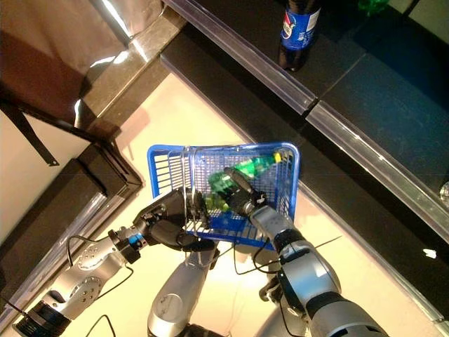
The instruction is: Pick up the drink and place into the basket.
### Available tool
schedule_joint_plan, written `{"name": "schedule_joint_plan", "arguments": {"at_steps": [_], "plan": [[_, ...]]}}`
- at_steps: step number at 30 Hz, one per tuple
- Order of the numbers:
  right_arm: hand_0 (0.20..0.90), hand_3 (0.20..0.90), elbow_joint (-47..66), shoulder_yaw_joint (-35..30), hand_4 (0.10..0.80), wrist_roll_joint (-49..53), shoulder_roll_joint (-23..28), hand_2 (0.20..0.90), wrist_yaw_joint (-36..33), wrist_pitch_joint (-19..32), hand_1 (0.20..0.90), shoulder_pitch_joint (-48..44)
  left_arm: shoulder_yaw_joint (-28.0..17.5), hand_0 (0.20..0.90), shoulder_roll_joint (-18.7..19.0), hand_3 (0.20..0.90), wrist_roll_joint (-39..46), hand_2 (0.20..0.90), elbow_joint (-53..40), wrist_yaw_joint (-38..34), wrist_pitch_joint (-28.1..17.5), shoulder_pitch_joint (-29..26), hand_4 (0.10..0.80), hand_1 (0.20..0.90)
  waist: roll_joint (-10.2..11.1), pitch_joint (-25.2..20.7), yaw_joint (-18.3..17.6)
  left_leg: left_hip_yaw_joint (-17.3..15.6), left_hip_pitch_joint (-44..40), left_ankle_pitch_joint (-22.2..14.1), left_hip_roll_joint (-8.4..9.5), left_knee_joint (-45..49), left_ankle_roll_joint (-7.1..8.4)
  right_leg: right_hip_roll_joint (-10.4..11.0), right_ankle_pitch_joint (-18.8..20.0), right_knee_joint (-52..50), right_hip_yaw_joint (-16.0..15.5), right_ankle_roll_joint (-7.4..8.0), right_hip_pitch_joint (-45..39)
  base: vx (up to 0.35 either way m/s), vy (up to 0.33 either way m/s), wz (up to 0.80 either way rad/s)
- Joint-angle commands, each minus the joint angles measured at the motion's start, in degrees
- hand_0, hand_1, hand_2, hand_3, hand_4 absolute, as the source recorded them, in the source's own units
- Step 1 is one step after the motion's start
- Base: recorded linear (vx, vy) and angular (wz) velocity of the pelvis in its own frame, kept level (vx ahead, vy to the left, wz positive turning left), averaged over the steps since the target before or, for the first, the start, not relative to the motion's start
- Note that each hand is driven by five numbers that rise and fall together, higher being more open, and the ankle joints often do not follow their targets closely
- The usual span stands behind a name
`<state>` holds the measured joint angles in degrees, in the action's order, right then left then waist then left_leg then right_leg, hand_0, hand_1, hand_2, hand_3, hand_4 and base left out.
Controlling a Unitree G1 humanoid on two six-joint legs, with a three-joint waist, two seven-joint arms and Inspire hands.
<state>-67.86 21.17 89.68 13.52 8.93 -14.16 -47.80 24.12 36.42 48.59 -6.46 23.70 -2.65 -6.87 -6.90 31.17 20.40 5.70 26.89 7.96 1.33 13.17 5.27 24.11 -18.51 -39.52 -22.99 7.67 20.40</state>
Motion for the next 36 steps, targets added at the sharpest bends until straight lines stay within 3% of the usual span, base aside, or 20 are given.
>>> {"name": "schedule_joint_plan", "arguments": {"at_steps": [1,11,16,23,32,36], "plan": [[0.900,0.900,8.3,0.0,0.800,-2.2,-1.5,0.900,9.2,1.0,0.900,-7.8,-2.5,0.300,-5.5,0.200,5.0,0.300,-20.1,7.6,-10.4,-6.2,0.100,0.300,-5.4,-1.4,1.0,0.2,0.4,-6.7,1.10,6.2,-3.46,-1.2,11.2,4.0,0.9,-2.39,2.6,0.000,0.000,0.00],[0.900,0.900,12.8,1.2,0.800,-5.0,-0.3,0.900,12.9,2.7,0.900,-5.9,-2.1,0.300,-6.0,0.200,7.0,0.300,-18.4,6.8,-10.2,-4.4,0.100,0.300,-4.6,-1.4,0.2,-0.6,0.7,-6.8,0.29,6.4,-3.33,-1.5,11.4,4.2,0.9,-2.38,3.1,0.000,0.000,0.00],[0.900,0.900,21.8,4.1,0.800,-9.2,0.0,0.900,14.4,6.1,0.900,-1.1,-1.7,0.300,-6.8,0.200,6.5,0.300,-16.5,5.2,-9.7,-2.3,0.100,0.300,-3.7,-1.4,-1.2,-1.5,0.4,-6.6,-0.51,5.8,-3.05,-2.0,11.7,4.9,1.3,-2.31,3.2,-0.011,0.004,-0.02],[0.900,0.900,40.2,8.0,0.800,-18.7,4.1,0.900,14.8,12.1,0.900,12.9,-3.6,0.300,-6.4,0.200,6.3,0.300,-15.5,3.1,-13.1,1.8,0.100,0.300,-1.6,-1.4,-4.3,-2.9,-0.4,-6.4,-2.21,5.3,-2.87,-3.2,11.9,6.0,2.4,-2.08,2.9,-0.018,0.006,-0.12],[0.900,0.900,56.6,7.2,0.800,-24.0,5.1,0.900,13.6,11.8,0.900,26.6,-4.7,0.300,-6.8,0.200,5.4,0.300,-15.0,-1.3,-16.9,5.0,0.100,0.300,0.8,-1.4,-8.1,-4.5,-2.6,-5.7,-4.19,3.4,-2.71,-5.2,12.2,7.7,4.1,-2.15,1.8,-0.038,-0.018,-0.19],[0.900,0.900,61.3,7.9,0.800,-25.2,6.2,0.900,14.4,11.5,0.900,30.2,-4.6,0.300,-7.4,0.200,3.0,0.300,-12.9,-8.3,-18.2,4.6,0.100,0.300,1.9,-1.4,-9.8,-5.4,-4.3,-3.7,-5.50,1.5,-2.66,-6.8,14.2,10.6,4.6,-2.73,0.3,-0.094,-0.017,-0.17]]}}
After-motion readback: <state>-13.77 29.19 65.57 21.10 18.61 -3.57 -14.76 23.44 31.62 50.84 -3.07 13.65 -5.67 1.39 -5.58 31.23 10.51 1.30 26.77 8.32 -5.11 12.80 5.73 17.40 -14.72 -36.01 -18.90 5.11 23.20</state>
